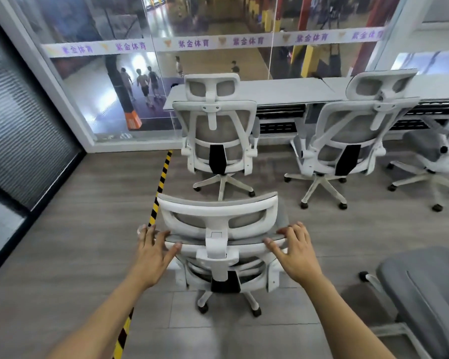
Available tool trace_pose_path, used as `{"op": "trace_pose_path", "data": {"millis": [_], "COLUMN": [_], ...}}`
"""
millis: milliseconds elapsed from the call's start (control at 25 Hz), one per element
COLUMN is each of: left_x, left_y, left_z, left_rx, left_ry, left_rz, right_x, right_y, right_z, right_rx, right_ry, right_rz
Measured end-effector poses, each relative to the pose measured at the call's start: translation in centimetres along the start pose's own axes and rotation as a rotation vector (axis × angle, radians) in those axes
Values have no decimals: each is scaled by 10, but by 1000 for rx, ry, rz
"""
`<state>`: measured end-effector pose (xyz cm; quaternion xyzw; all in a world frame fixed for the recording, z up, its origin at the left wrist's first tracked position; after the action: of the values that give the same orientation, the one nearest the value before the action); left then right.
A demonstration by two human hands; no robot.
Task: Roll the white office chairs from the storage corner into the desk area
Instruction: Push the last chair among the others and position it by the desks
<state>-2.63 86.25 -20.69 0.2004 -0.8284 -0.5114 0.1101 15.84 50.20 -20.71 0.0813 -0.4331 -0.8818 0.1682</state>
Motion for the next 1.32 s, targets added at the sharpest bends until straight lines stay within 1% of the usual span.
{"op": "trace_pose_path", "data": {"millis": [120, 200, 400, 480, 600, 840, 920, 1000, 1080, 1120, 1160, 1240, 1320], "left_x": [-26, -31, -17, -17, -18, -22, -19, -8, 10, 19, 28, 45, 59], "left_y": [10, 13, 23, 31, 34, 36, 41, 61, 77, 79, 77, 64, 44], "left_z": [20, 32, 50, 57, 67, 68, 63, 45, 4, -21, -48, -102, -154], "left_rx": [-51, -38, 7, 20, 32, 56, 56, 41, 54, 53, 39, 38, 68], "left_ry": [-30, -29, -42, -22, 27, 38, 50, 39, -60, -127, -197, -305, -355], "left_rz": [42, 45, -21, -37, -2, 101, 74, -77, -246, -291, -311, -293, -246], "right_x": [-10, -13, -14, -18, -24, -24, -20, -13, -1, 6, 15, 36, 60], "right_y": [-13, -18, -33, -38, -43, -46, -45, -41, -24, -13, 0, 30, 67], "right_z": [19, 29, 42, 49, 60, 69, 70, 71, 66, 61, 55, 38, 15], "right_rx": [12, 13, 24, 36, 38, 62, 68, 66, 47, 41, 41, 35, 27], "right_ry": [-52, -66, -48, -30, -4, -37, -48, -49, -55, -51, -45, -38, -47], "right_rz": [17, 20, 29, 36, 30, 28, 35, 32, -17, -49, -77, -125, -173]}}
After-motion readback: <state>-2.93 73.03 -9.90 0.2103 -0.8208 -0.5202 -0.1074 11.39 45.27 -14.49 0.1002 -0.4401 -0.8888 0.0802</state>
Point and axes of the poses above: each hand's wrist, its own x-axis away from the middle knuckle, its own y-axis out of the back of the hand, z = x × y, the point moved 10 cm from there along -x, towards the middle knuckle, and after that the axes turned 4 degrees about -y, right-handed, at the moved point
